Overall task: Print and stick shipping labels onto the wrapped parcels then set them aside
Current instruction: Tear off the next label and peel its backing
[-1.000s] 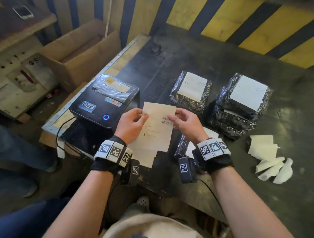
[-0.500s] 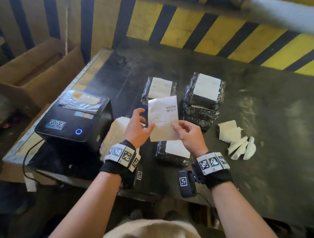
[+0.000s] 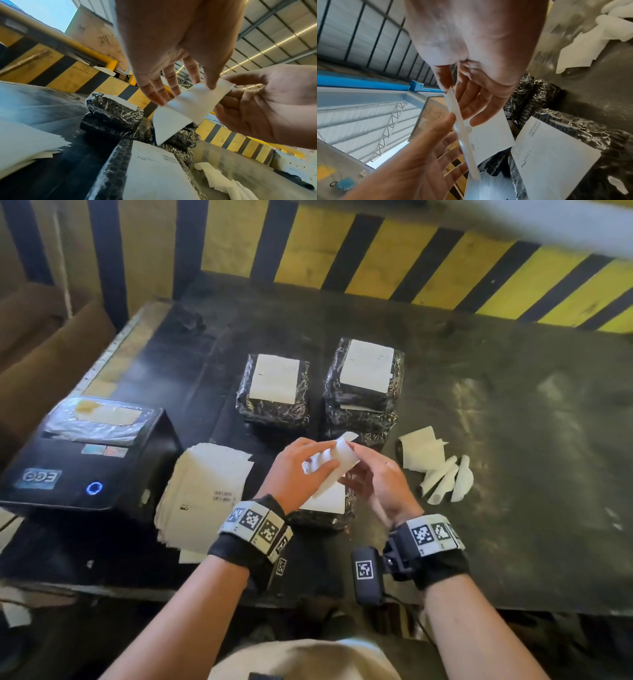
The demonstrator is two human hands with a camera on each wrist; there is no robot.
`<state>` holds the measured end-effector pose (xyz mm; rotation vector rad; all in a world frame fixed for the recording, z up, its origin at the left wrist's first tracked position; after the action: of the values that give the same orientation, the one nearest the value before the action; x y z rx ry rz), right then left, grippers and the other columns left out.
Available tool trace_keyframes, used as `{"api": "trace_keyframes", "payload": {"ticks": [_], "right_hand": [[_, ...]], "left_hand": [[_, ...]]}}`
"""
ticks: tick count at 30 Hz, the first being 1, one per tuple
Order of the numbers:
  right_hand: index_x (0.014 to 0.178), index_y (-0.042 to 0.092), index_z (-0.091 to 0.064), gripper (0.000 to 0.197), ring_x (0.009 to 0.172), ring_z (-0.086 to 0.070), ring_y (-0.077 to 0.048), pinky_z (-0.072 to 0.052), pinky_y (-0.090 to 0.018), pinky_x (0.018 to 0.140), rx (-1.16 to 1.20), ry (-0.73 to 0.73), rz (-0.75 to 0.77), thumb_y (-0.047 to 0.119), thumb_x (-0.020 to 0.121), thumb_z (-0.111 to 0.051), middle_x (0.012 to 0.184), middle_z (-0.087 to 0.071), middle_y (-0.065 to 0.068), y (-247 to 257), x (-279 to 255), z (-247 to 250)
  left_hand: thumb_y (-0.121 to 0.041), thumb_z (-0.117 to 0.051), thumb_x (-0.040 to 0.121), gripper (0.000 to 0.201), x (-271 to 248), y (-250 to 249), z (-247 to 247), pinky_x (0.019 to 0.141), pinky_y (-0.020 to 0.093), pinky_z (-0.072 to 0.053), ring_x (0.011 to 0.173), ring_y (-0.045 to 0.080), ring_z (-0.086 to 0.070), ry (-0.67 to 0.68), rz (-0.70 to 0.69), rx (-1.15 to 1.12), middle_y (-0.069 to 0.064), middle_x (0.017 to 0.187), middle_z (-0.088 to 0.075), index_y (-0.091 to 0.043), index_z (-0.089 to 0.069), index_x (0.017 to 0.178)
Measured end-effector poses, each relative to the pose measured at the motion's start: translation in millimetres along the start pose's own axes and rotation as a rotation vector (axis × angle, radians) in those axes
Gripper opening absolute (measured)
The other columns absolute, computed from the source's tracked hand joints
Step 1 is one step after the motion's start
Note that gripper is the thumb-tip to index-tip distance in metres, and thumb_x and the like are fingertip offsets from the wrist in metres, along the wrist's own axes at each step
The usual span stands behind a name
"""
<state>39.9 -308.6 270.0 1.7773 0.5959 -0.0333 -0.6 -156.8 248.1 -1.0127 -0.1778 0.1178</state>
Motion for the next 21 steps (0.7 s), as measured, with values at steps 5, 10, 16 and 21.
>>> {"api": "trace_keyframes", "payload": {"ticks": [5, 10, 16, 21], "right_hand": [[0.116, -0.001, -0.064, 0.031, 0.099, -0.068, -0.022, -0.056, -0.031, 0.078, 0.103, 0.076, 0.02, 0.015, 0.101, -0.042, 0.108, -0.071, -0.016, 3, 2, 8], [0.104, 0.0, -0.063, 0.021, 0.086, -0.07, -0.02, -0.058, -0.027, 0.074, 0.127, 0.058, 0.035, 0.011, 0.101, -0.045, 0.092, -0.074, -0.011, 2, 4, 16], [0.104, -0.001, -0.065, 0.021, 0.09, -0.07, -0.023, -0.058, -0.029, 0.08, 0.073, 0.044, 0.054, 0.013, 0.098, -0.051, 0.1, -0.072, -0.016, 2, 8, 18], [0.099, 0.003, -0.068, 0.019, 0.087, -0.07, -0.018, -0.058, -0.029, 0.079, 0.042, 0.057, 0.08, 0.012, 0.097, -0.052, 0.092, -0.074, -0.01, 4, 9, 18]], "left_hand": [[-0.035, -0.062, 0.09, 0.036, 8, -4, -9, 0.073, 0.012, -0.039, 0.088, 0.006, -0.055, -0.036, 0.029, -0.044, -0.005, 0.107, -0.061, -0.024, -0.064, 0.124], [-0.035, -0.06, 0.091, 0.034, 11, -8, -13, 0.072, 0.012, -0.042, 0.087, 0.008, -0.058, -0.051, 0.031, -0.039, -0.005, 0.107, -0.063, -0.023, -0.065, 0.122], [-0.028, -0.064, 0.09, 0.024, 11, -18, -13, 0.071, 0.013, -0.049, 0.087, 0.008, -0.06, -0.125, -0.064, -0.033, -0.006, 0.107, -0.065, -0.02, -0.069, 0.111], [-0.029, -0.066, 0.088, 0.024, 10, -21, -14, 0.071, 0.014, -0.052, 0.086, 0.009, -0.063, -0.149, -0.102, -0.029, -0.006, 0.107, -0.067, -0.02, -0.071, 0.11]]}}
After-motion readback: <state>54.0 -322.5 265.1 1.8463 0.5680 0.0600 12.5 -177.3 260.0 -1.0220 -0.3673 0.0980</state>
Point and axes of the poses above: each hand's wrist, its own x-axis towards the middle knuckle, its own z-axis out of the back of the hand, y = z × x, the point moved 1 cm from there along x, towards the middle knuckle
